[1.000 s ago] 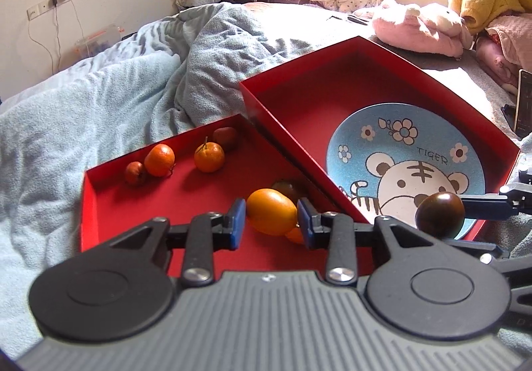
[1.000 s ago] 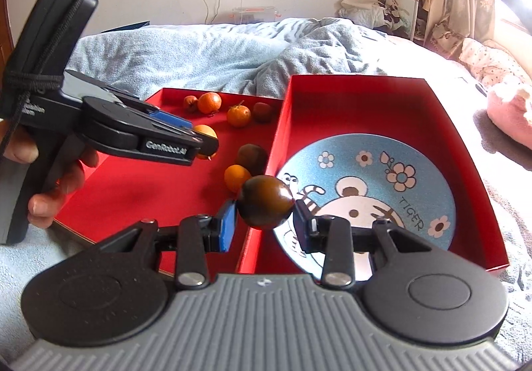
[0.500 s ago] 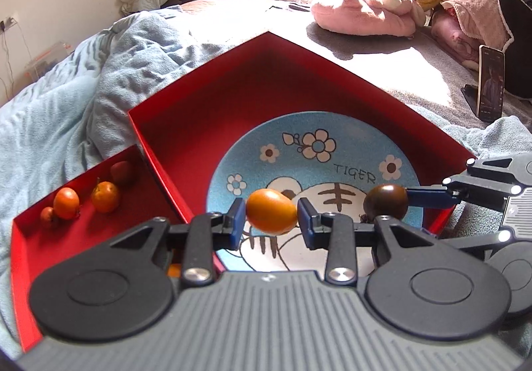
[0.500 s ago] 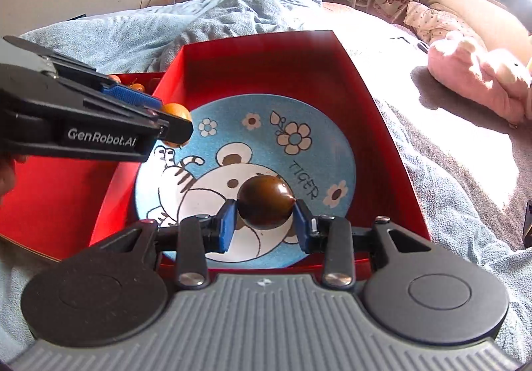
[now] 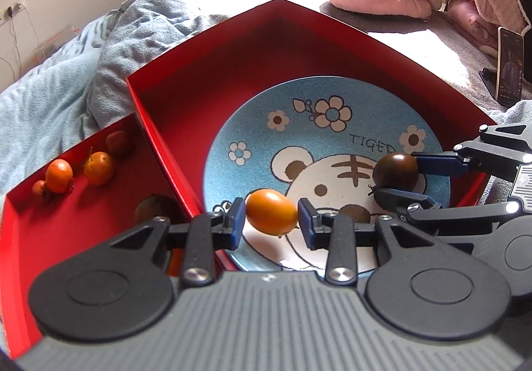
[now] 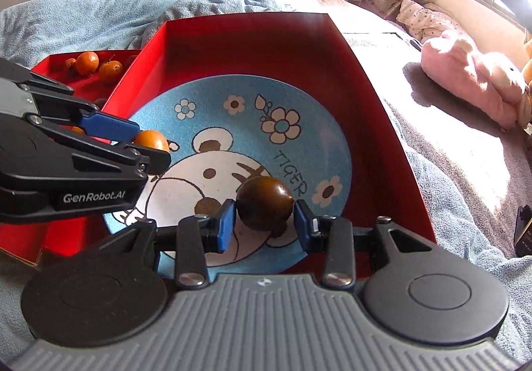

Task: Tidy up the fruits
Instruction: 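Lower the fruits onto the tiger plate and open both grippers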

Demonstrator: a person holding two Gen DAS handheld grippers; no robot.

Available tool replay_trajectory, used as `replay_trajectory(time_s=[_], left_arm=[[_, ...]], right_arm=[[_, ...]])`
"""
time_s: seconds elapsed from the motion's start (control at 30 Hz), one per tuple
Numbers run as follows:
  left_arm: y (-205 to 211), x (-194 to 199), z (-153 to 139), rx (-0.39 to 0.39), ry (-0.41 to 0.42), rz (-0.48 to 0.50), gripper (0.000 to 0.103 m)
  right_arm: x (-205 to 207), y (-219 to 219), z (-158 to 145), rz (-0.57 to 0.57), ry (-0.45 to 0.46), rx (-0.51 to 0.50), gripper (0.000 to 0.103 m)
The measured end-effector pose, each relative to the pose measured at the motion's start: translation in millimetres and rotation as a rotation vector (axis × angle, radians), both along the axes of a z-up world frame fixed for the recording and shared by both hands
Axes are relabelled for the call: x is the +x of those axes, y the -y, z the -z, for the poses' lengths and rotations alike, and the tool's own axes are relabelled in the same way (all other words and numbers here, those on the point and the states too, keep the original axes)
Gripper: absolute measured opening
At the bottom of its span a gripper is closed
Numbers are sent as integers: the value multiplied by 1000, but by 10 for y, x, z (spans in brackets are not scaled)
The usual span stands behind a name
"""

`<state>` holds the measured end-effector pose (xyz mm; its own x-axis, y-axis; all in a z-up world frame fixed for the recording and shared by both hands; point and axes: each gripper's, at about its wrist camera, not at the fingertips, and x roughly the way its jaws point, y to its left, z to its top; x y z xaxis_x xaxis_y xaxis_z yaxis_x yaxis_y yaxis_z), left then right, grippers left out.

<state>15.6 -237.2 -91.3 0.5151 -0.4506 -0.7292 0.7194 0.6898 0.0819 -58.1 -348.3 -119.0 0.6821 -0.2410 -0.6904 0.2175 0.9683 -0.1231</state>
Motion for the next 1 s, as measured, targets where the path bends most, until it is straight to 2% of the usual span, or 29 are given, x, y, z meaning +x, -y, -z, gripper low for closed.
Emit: replay_trajectory(time_s=[0.07,0.17,0.37,0.47,0.67,1.0], left_arm=[[-24,-3,-13,-5,1,-6,38],[-108,13,-43,-24,-4,-25,38],[-275,-35,-161,-73,7,-40,36],[-306,-92,-190,-76,19,-30,36],[-403,-167,-249,-79,33,-37,36],[-726,-188,-364,-114,58,-83,36]], right_arm=[[10,-28,-25,-1,18,-23,61],[0,-50,-56,12,43,-65,74],[-27,-86,-29,11,55,-92,76],[-29,-157,-80,8,40,-124,76],[-47,-226,-216,16,14,-119,76],[-183,-451,-407,-24,62,-122,76]])
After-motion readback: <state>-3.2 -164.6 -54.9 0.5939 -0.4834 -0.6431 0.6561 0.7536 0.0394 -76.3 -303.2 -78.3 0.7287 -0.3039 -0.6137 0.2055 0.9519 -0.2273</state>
